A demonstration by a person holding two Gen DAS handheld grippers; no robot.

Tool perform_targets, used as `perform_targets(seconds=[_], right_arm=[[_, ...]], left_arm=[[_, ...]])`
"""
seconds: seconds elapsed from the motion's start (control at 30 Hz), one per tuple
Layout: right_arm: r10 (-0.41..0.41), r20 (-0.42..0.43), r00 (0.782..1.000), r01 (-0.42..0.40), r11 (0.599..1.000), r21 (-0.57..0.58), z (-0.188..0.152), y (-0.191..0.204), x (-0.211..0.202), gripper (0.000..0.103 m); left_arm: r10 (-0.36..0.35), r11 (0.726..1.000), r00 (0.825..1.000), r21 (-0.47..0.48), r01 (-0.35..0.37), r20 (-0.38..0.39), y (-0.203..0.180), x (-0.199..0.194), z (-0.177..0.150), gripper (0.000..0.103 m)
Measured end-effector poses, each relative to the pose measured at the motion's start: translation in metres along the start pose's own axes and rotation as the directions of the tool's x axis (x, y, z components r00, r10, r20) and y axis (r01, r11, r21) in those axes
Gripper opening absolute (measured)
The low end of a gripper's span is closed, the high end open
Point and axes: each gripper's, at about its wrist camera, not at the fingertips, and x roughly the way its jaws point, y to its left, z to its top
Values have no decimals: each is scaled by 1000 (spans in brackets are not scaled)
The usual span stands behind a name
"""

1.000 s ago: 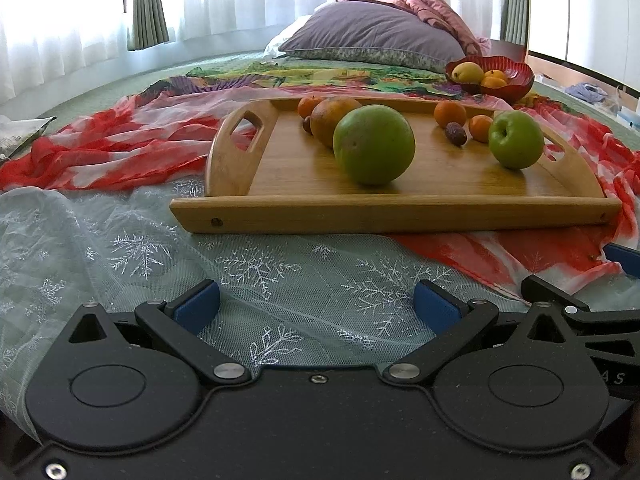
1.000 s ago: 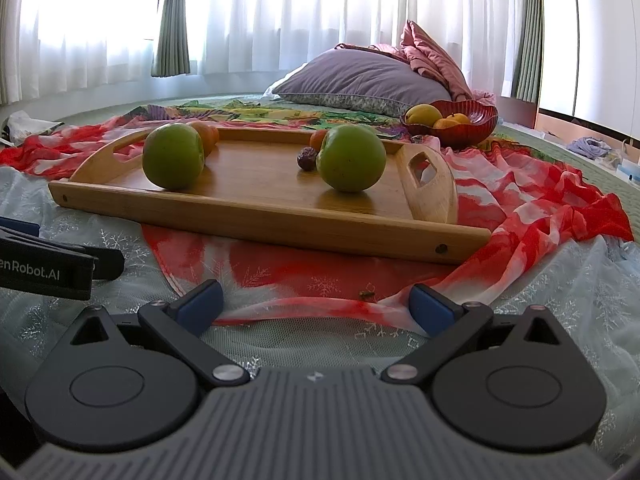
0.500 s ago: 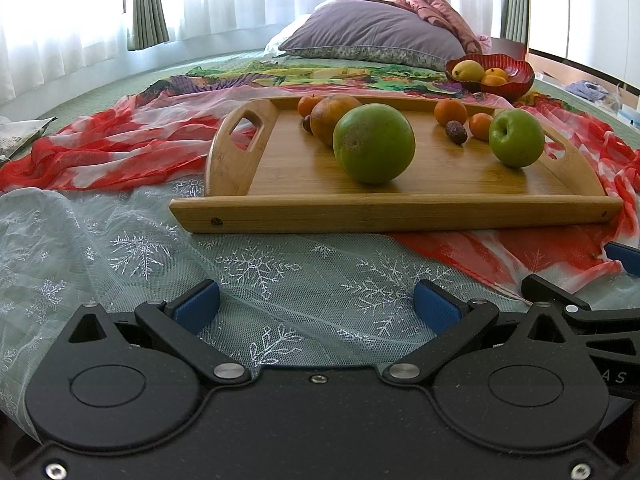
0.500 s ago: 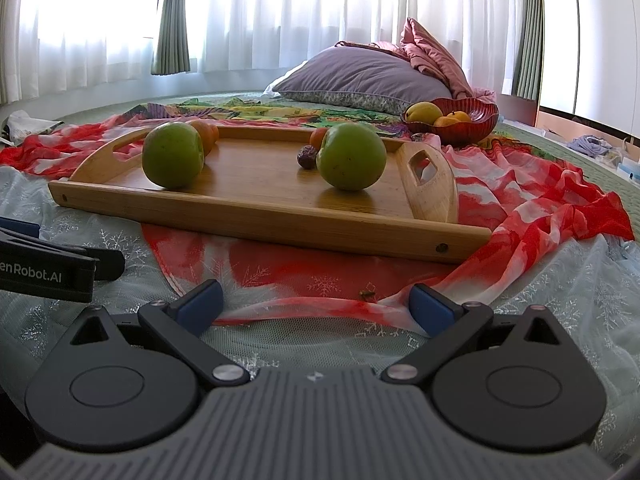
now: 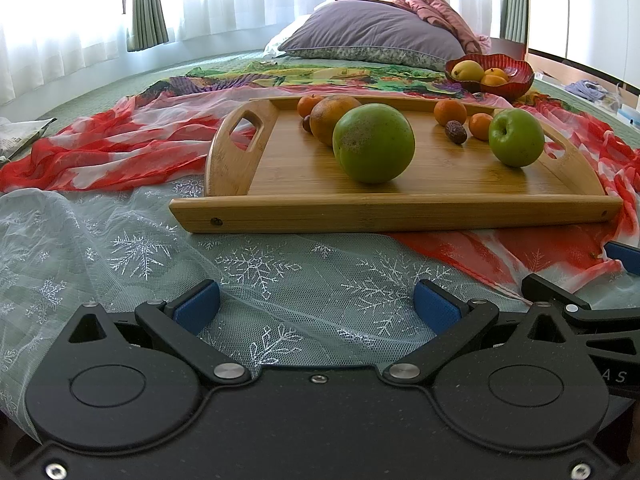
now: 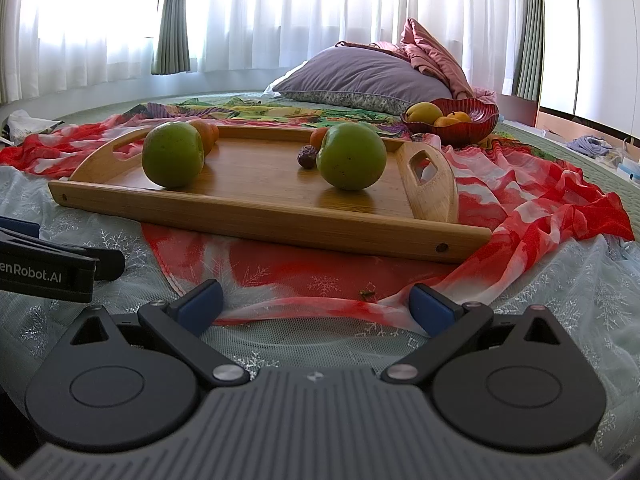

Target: Organize fruits

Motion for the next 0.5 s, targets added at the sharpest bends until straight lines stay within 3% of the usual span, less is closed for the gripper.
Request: perform_targets(seconds=[0.5], right_arm=[[0,0,1000,0,1000,0,0,0,0,103]], left_arm=[[2,1000,1000,1,-2,2,0,0,0,103]])
